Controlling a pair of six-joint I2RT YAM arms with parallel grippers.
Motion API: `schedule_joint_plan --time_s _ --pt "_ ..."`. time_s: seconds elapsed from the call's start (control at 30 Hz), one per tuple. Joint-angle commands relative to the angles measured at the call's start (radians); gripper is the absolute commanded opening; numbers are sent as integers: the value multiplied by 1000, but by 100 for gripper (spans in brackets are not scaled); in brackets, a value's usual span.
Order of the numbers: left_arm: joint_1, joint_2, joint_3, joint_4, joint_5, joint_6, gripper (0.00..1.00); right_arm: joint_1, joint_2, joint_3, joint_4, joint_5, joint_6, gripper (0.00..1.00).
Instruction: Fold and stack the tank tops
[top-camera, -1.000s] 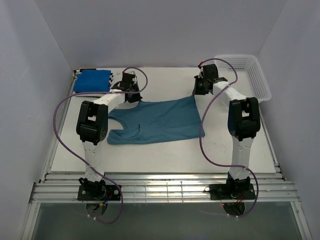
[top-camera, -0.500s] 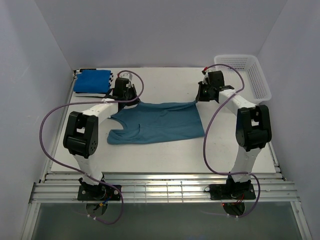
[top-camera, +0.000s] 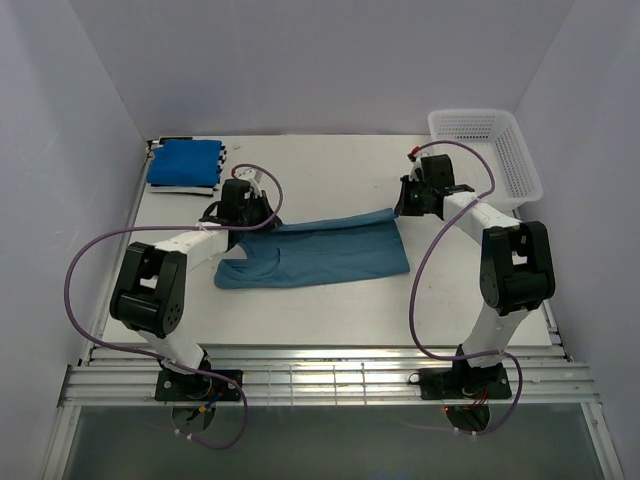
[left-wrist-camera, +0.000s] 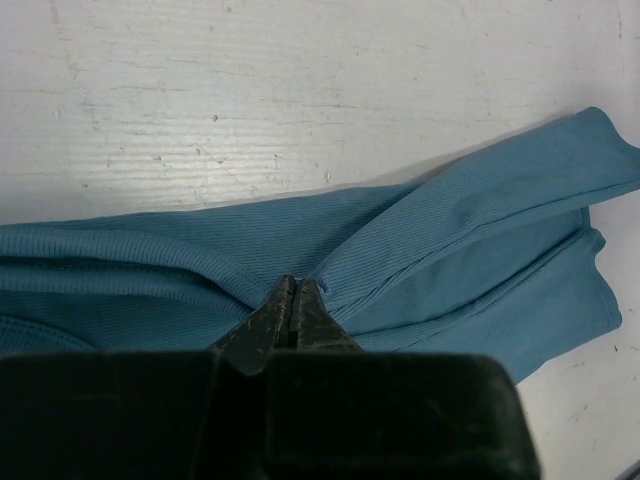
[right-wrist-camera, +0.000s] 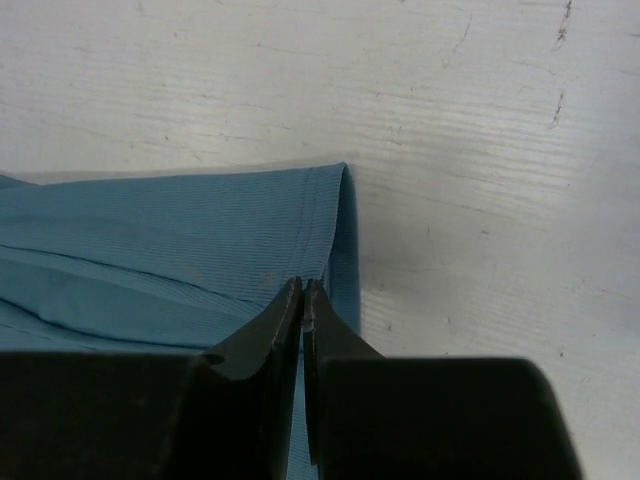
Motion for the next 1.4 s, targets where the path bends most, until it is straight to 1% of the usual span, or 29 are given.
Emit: schedule_joint_plan --time_s 0.0,0.2,0.5,0.7,0.83,0.87,0.9,1.0,1.03,1.07,1.13,1.17,1.2,1.23,1.27,1.3,1.33,1.37 --pt "-3 -71 -40 51 31 -19 0 -16 -52 -29 36 3 -8 8" --pt "-3 -102 -97 47 23 -25 0 -20 -80 -81 36 -20 -20 8" --pt "-23 -56 -121 27 56 -56 0 -20 -67 -126 47 -54 -18 8" --pt "-35 -42 -140 -9 24 -82 0 -22 -57 -144 47 -48 -12 8" --pt "-35 -51 -143 -70 -22 -107 0 -22 -52 -158 48 -37 3 8" --pt "-35 -51 -143 -78 -26 -110 2 -22 -48 -160 47 -36 5 8" --pt "-35 -51 -141 -93 -27 -113 8 -22 -46 -161 45 -34 6 8" --pt "-42 -57 -149 -119 -15 -119 17 -22 -44 -161 36 -14 12 11" --pt "-43 -63 -156 -124 -15 -120 20 -22 -44 -160 25 -6 17 14" --pt "-48 -82 -164 -128 -19 -128 34 -22 -49 -160 19 3 20 17" --pt "-46 -105 -175 -147 -30 -133 44 -22 -58 -158 4 4 20 22" --pt "-48 -117 -170 -157 -39 -136 66 -22 -70 -158 -2 4 18 27" --pt "-48 -143 -158 -179 -56 -139 74 -22 -75 -154 -11 -3 20 32" --pt "-48 -154 -147 -194 -58 -139 77 -22 -93 -148 -28 -8 18 44" --pt "-48 -166 -135 -208 -58 -137 78 -22 -104 -144 -39 -11 18 51" --pt "-49 -187 -121 -241 -64 -137 80 -22 -115 -141 -45 -17 18 55" --pt "-49 -198 -94 -258 -75 -139 82 -22 -130 -140 -51 -20 18 63" --pt "-51 -209 -78 -272 -81 -137 84 -22 -159 -140 -56 -26 20 68"
